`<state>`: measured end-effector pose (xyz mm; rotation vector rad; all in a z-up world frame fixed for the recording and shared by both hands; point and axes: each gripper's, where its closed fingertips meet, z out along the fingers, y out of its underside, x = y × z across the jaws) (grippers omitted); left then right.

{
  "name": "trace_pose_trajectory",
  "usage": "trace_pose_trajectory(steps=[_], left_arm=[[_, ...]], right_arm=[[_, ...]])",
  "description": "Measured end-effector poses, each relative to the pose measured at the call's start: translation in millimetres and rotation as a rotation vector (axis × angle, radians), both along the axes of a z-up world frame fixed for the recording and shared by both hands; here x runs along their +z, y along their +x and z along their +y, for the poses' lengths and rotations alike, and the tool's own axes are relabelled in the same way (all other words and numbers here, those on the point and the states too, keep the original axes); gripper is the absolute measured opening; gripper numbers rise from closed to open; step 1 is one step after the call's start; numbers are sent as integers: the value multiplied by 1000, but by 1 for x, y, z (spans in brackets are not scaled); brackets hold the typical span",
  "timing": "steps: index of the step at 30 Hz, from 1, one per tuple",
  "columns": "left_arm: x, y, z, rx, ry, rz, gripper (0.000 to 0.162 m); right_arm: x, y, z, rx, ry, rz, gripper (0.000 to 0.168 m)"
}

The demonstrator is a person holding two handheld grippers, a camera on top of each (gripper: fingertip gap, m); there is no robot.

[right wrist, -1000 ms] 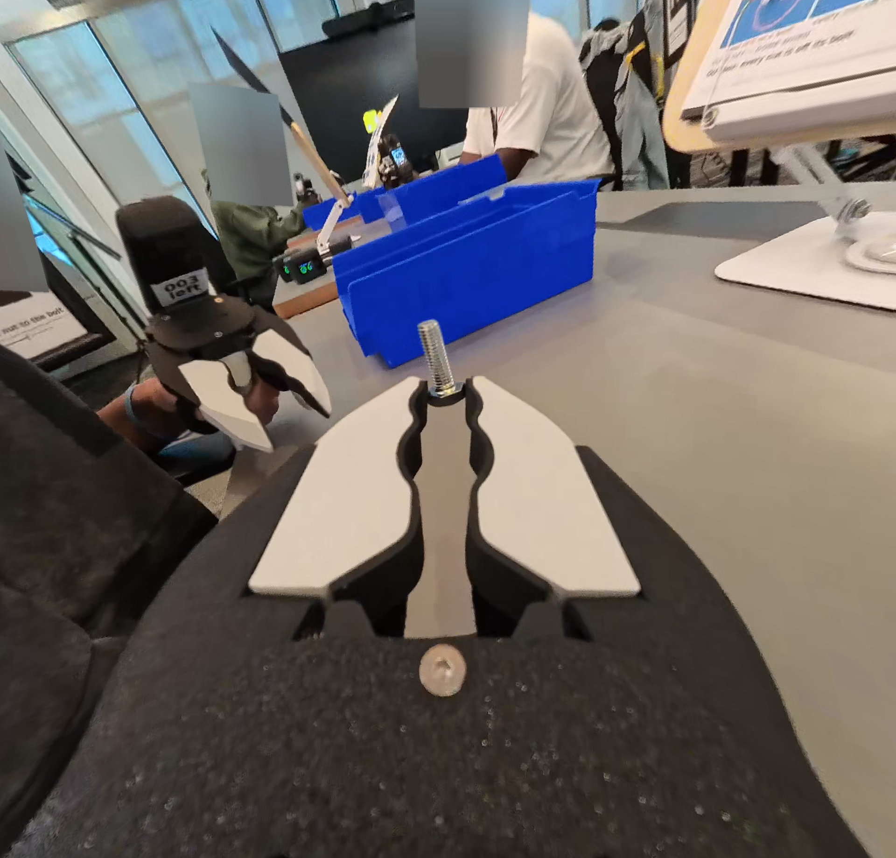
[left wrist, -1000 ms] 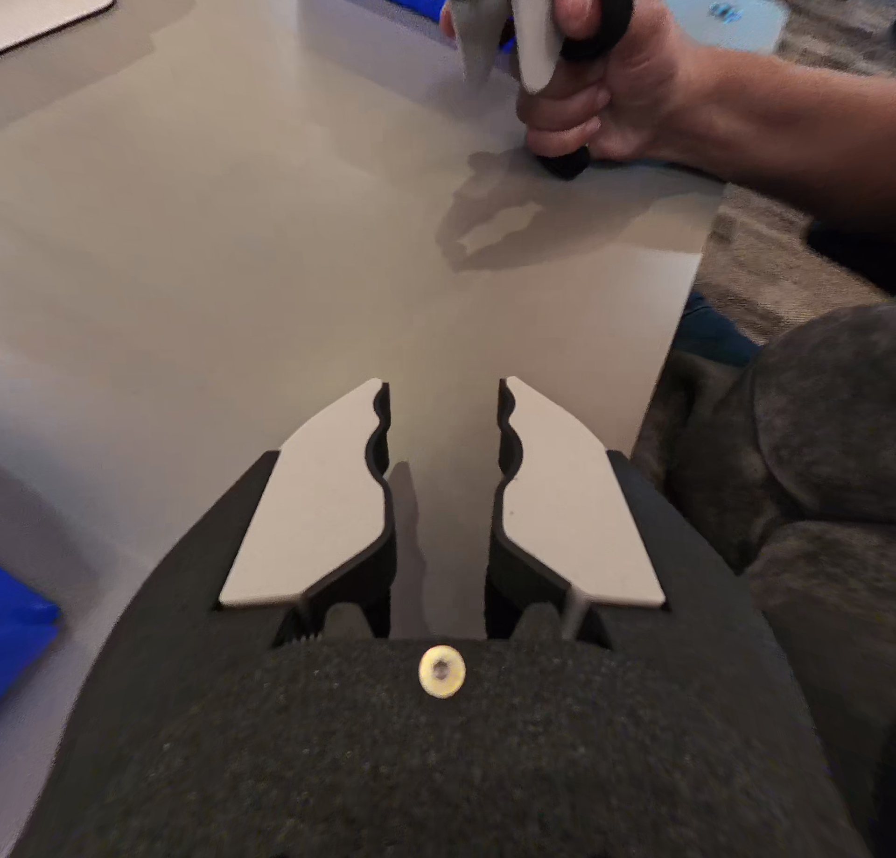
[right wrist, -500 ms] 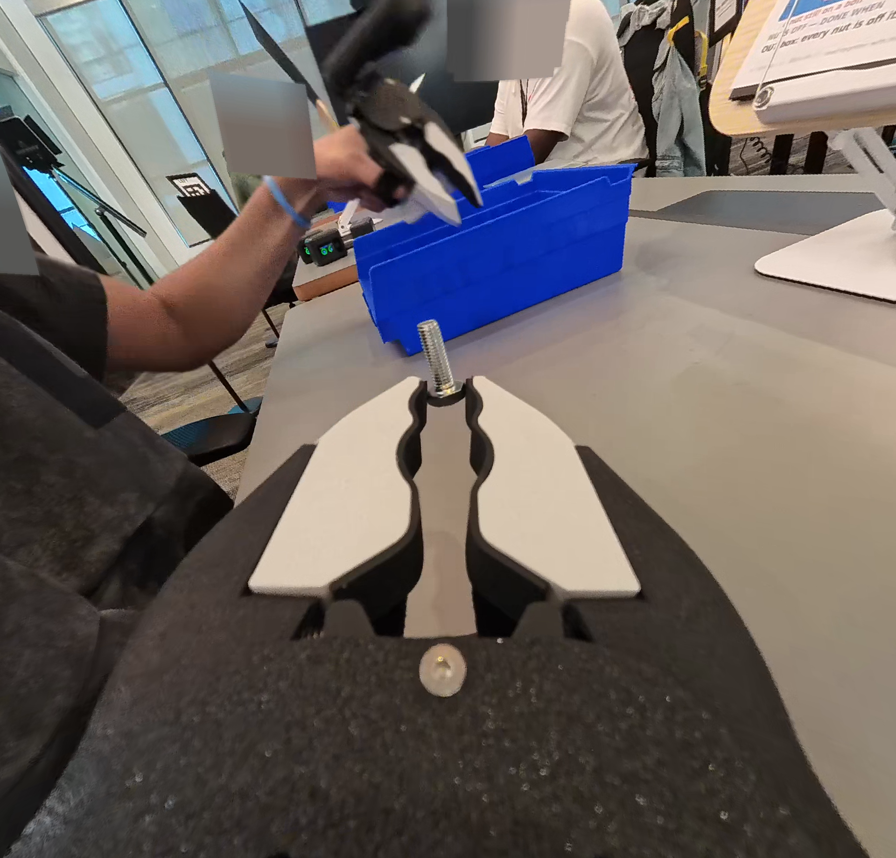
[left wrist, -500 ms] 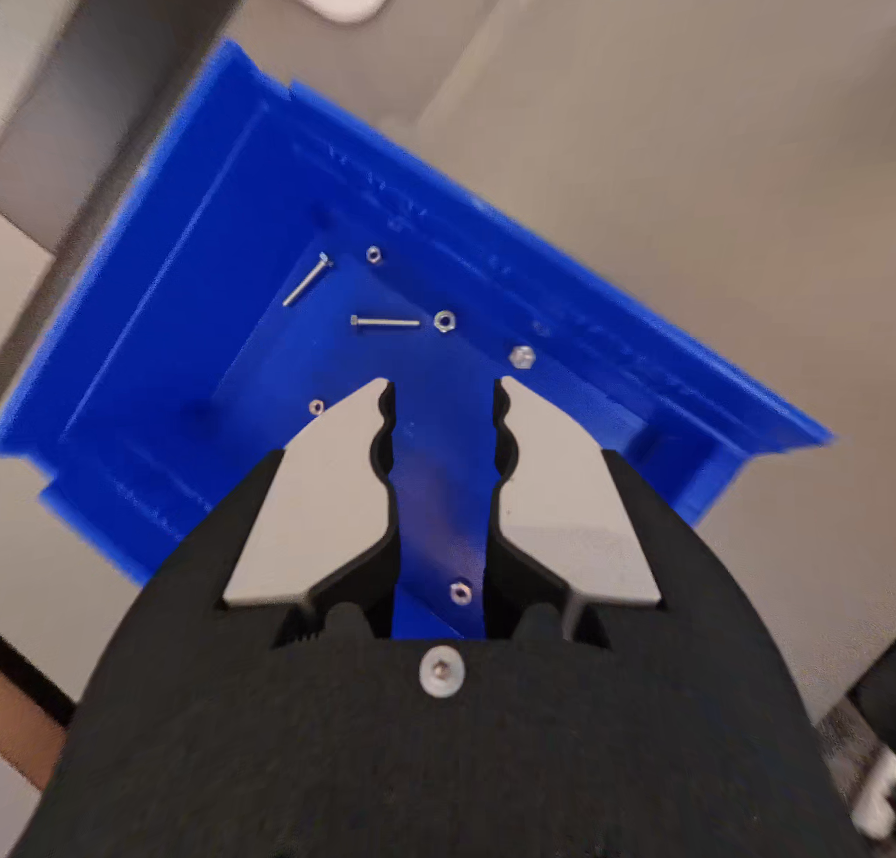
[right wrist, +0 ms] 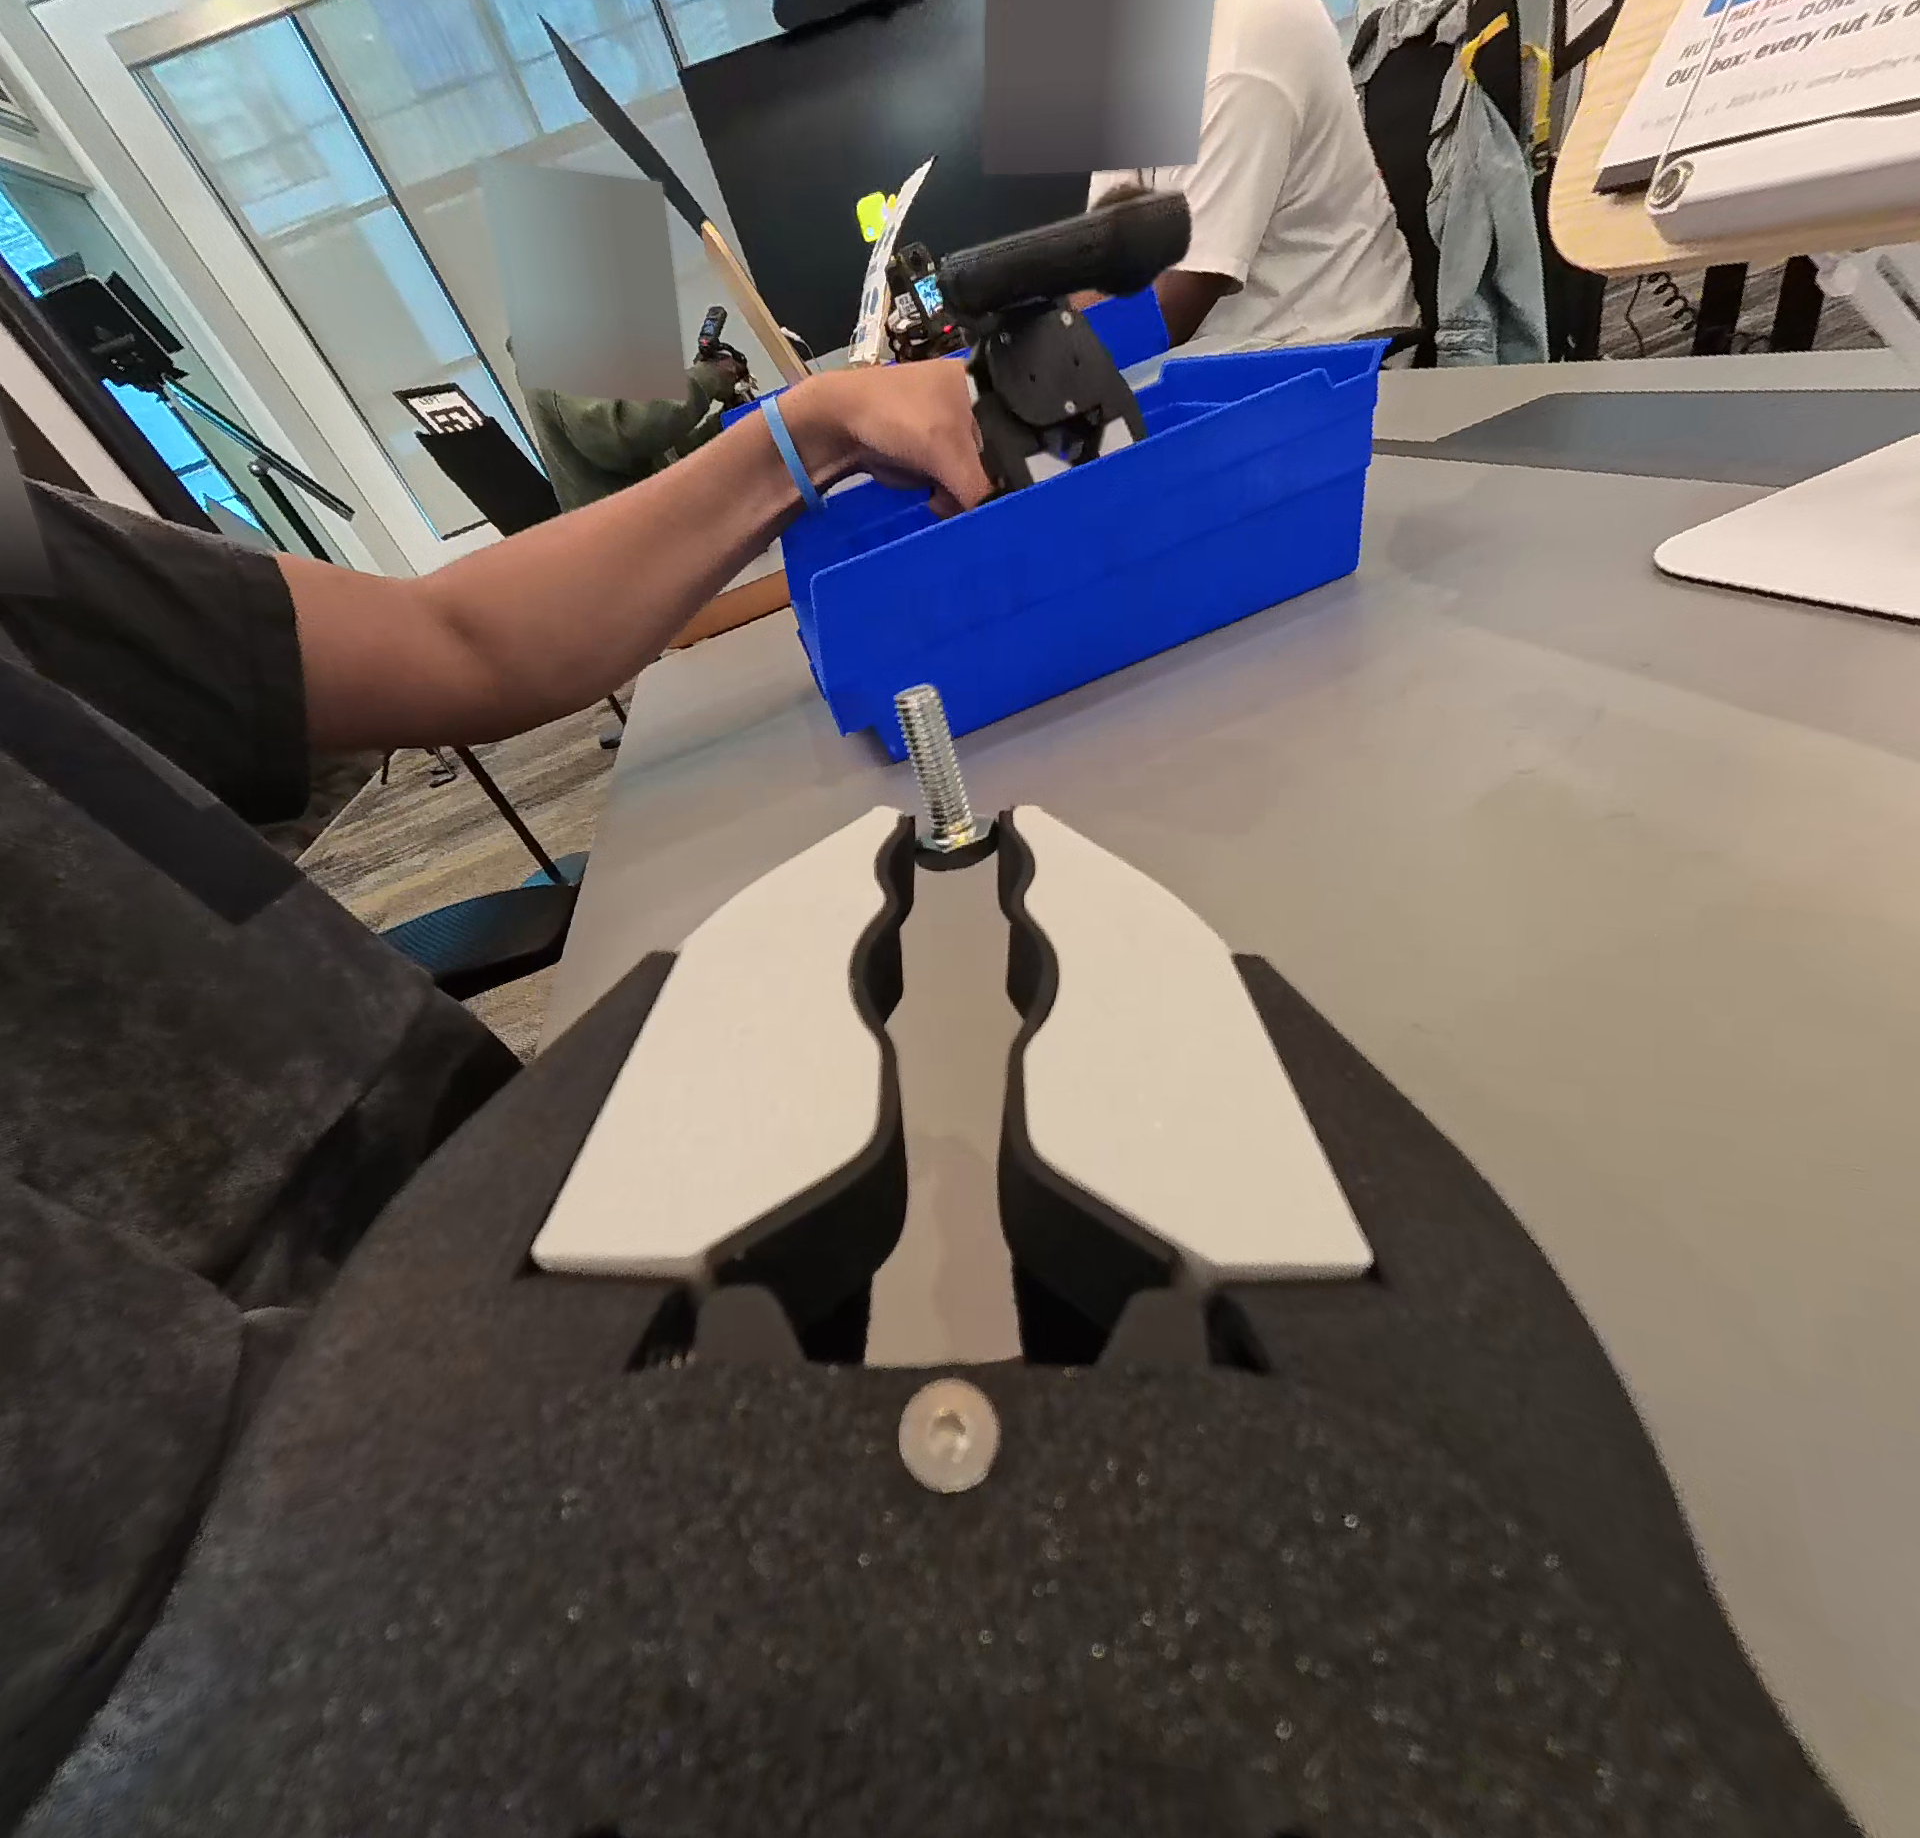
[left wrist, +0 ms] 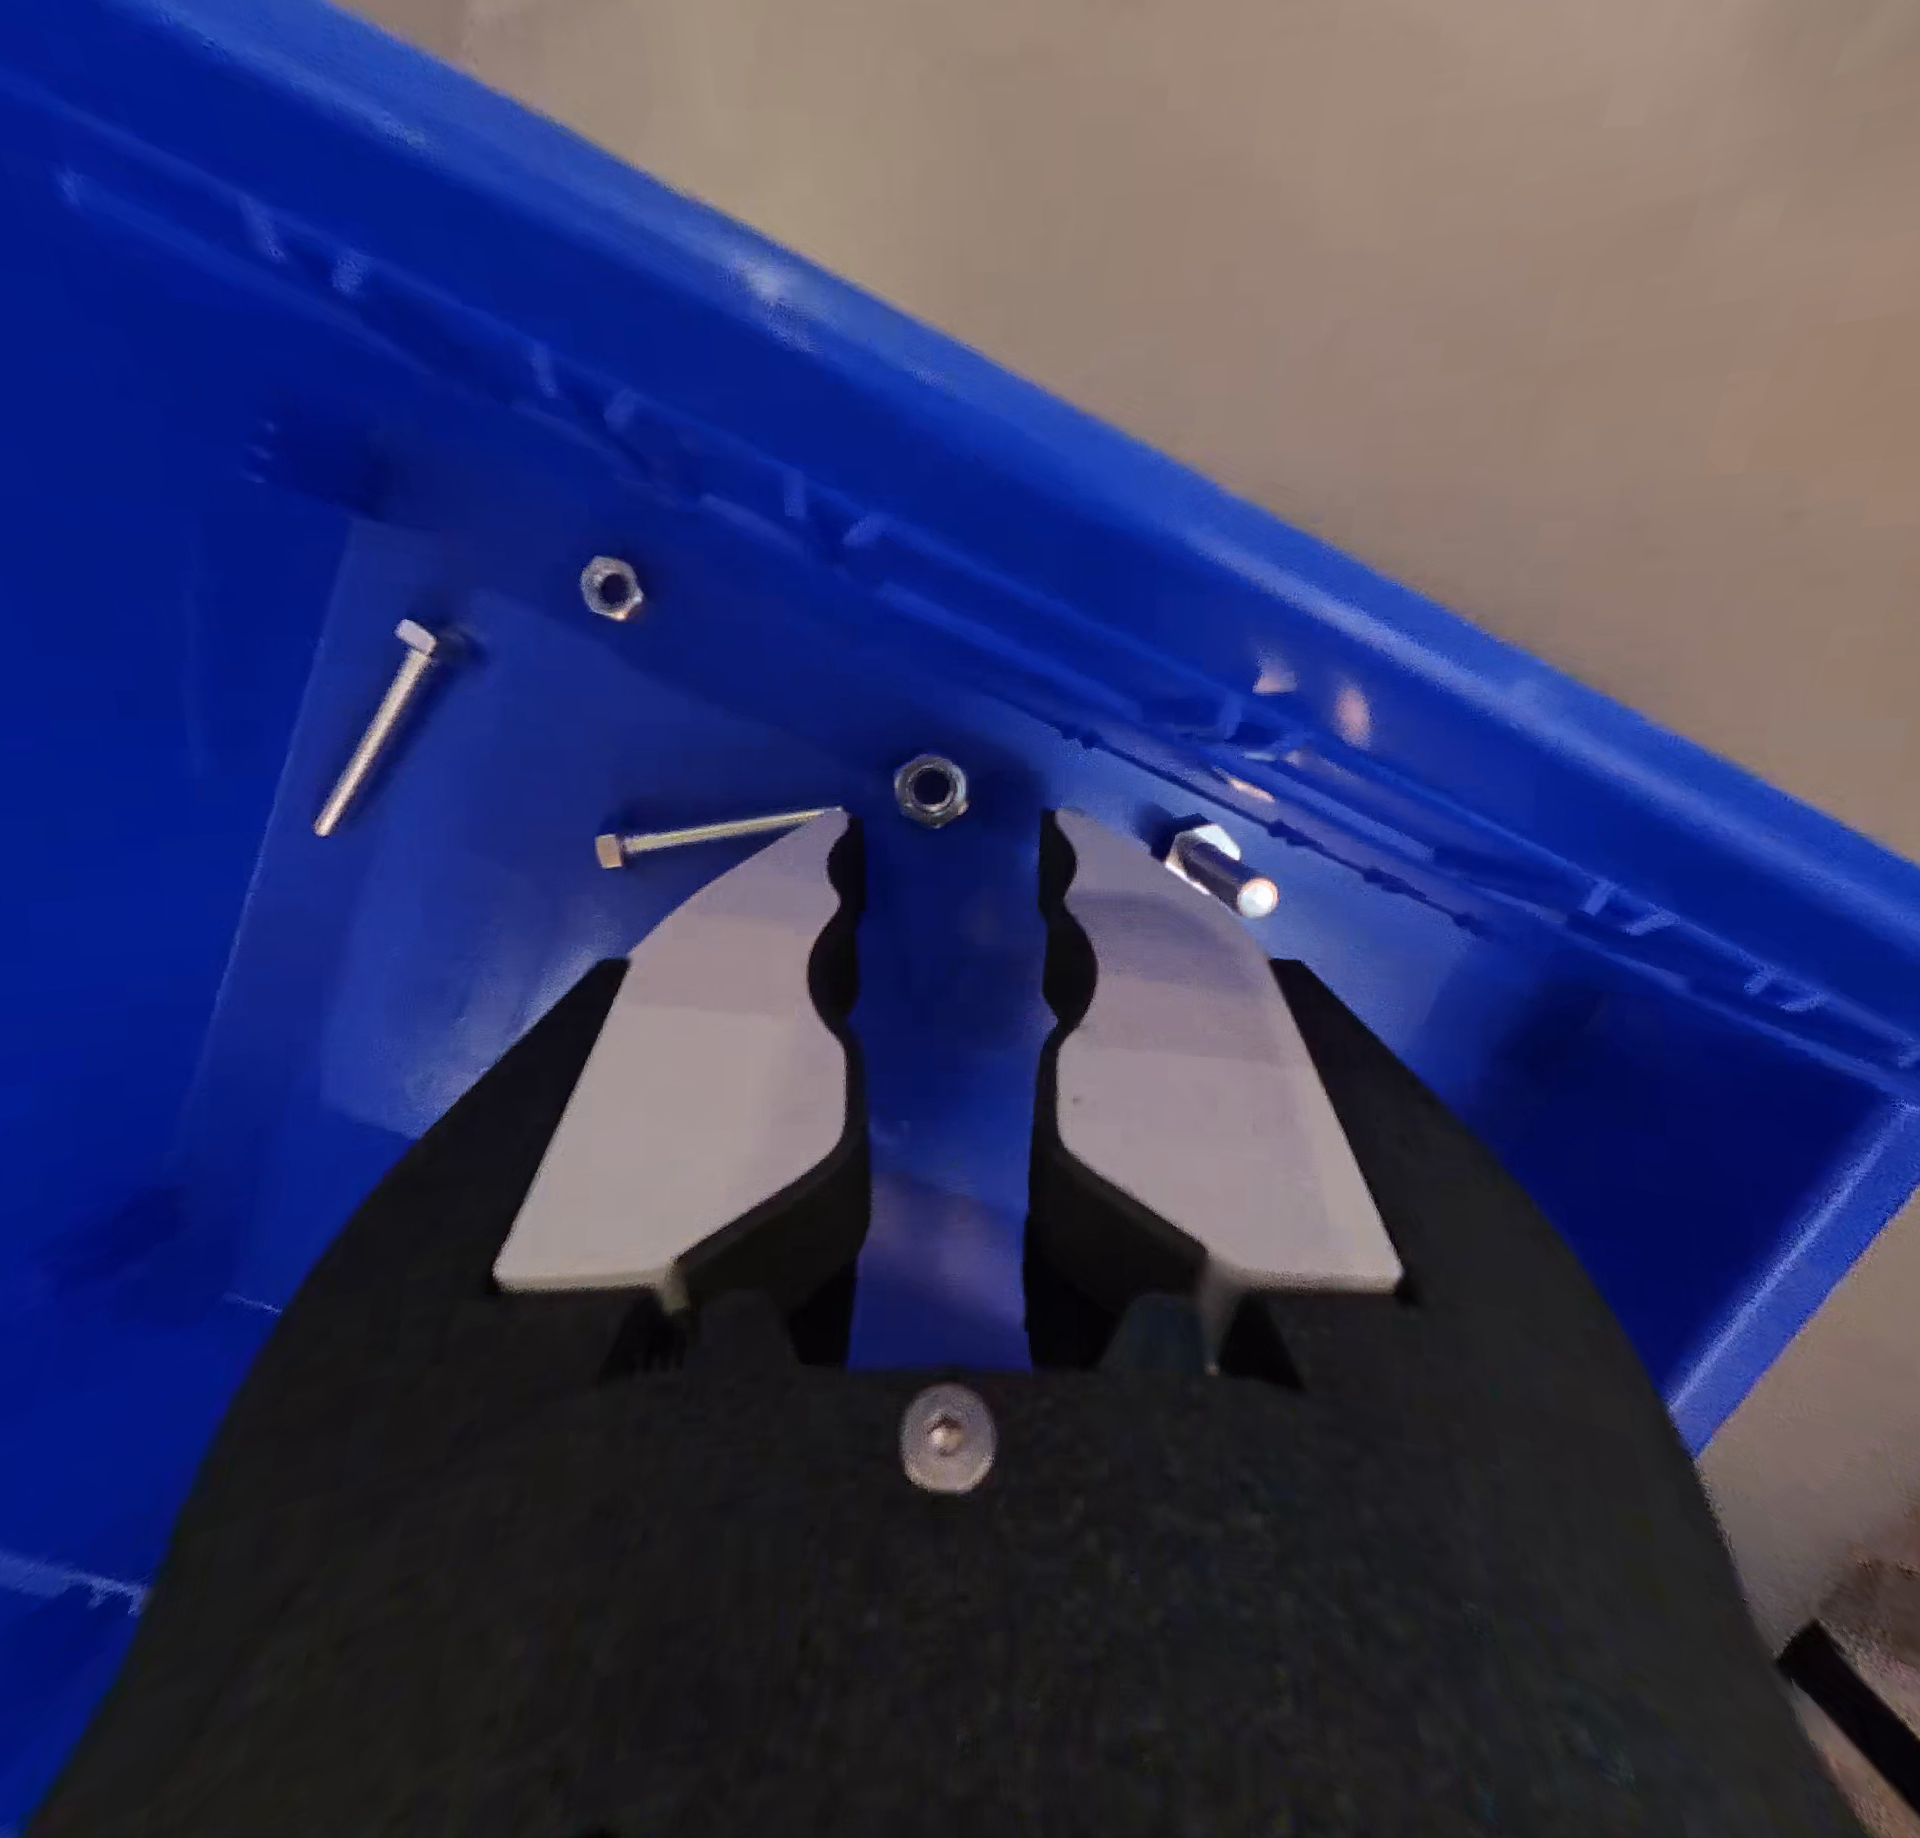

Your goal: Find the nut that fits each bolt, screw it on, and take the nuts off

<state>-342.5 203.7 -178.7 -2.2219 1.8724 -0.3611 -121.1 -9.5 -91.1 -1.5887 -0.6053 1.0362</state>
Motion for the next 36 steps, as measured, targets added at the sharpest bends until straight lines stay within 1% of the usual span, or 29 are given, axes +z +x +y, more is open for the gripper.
trace_pose_trajectory(steps=[5, 8, 9, 14, 17, 20, 23, 26, 29, 31, 33, 36], left_arm=[[-8, 2, 0, -18, 16, 37, 31], [-10, 1, 6, -4, 51, 44, 22], [-10, 1, 6, -7, 60, 47, 14], [-10, 0, 7, -3, 68, 45, 14], [-1, -4, 8, 27, 76, -32, 13], [33, -3, 0, 84, 54, -231, 13], [78, 4, -25, 125, 8, -427, 14], [114, 23, -63, 126, -9, -483, 13], [142, 64, -110, 80, -54, -485, 14], [143, 93, -135, 49, -79, -411, 14], [138, 122, -155, 10, -107, -336, 14], [130, 163, -170, 11, -174, -261, 14]], right_arm=[[0, -1, 0, 8, -6, 2, 15], [-1, -1, -1, 13, -7, -1, 15], [-1, -1, -1, 14, -7, -1, 15], [-1, -2, -1, 18, -5, -6, 15], [-1, -2, -2, 16, 1, -9, 15], [-2, -4, -3, 15, 13, -28, 15], [-3, -6, -2, 9, 16, -51, 15], [-5, -6, 7, -21, 6, -65, 15], [-5, -5, 22, -74, 8, -85, 15], [-4, -8, 28, -90, 18, -89, 15], [-4, -11, 31, -96, 33, -102, 15], [-6, -9, 31, -122, 51, -132, 15]])
